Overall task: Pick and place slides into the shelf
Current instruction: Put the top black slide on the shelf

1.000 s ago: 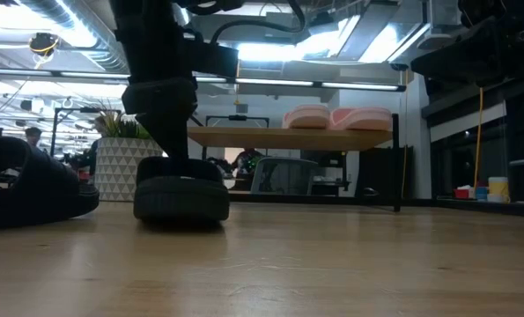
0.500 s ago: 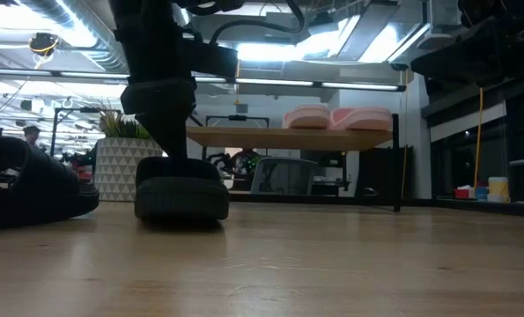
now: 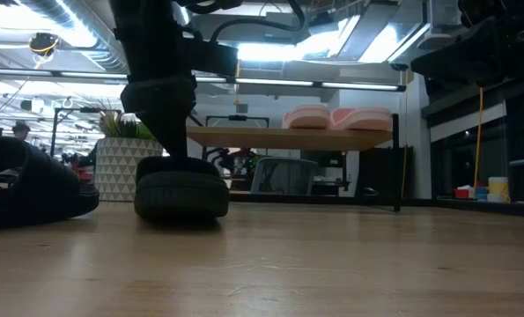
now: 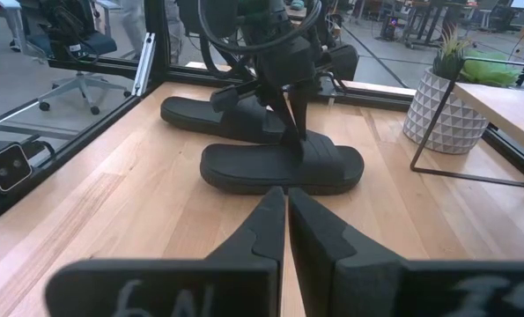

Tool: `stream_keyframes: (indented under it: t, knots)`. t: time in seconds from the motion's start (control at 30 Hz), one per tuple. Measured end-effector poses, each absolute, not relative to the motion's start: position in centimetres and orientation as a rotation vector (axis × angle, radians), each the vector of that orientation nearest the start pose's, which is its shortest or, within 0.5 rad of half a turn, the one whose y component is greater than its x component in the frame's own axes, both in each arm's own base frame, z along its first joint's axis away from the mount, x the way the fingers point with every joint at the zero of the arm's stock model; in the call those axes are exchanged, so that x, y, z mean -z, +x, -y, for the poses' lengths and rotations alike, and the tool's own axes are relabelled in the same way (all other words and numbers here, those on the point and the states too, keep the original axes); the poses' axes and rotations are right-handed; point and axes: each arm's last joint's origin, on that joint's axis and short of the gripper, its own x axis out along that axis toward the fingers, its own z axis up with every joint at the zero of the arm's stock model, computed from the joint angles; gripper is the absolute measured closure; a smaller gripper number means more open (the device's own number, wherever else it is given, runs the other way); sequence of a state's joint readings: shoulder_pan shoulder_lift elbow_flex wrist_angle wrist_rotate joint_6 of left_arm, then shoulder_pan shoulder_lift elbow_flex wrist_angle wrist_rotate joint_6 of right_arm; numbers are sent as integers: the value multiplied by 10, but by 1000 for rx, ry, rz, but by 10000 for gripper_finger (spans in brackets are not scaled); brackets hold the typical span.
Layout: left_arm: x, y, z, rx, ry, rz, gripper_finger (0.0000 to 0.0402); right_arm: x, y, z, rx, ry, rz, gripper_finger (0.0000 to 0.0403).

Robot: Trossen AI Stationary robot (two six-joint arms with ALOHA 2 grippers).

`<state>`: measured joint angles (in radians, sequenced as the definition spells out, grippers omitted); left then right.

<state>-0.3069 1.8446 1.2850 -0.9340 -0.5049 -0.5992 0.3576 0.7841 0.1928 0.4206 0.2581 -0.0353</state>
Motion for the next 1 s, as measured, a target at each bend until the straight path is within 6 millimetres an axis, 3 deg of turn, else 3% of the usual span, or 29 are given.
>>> stream_keyframes:
  t: [0.77,1.0]
  knots:
    - [-201,322,86,-494,98,-1233,401,-187,157,-51,-102,-89,-160,382]
    - [-219,319,75,-505,84,-1179,401,-187,157,-51,-102,-87,-160,382]
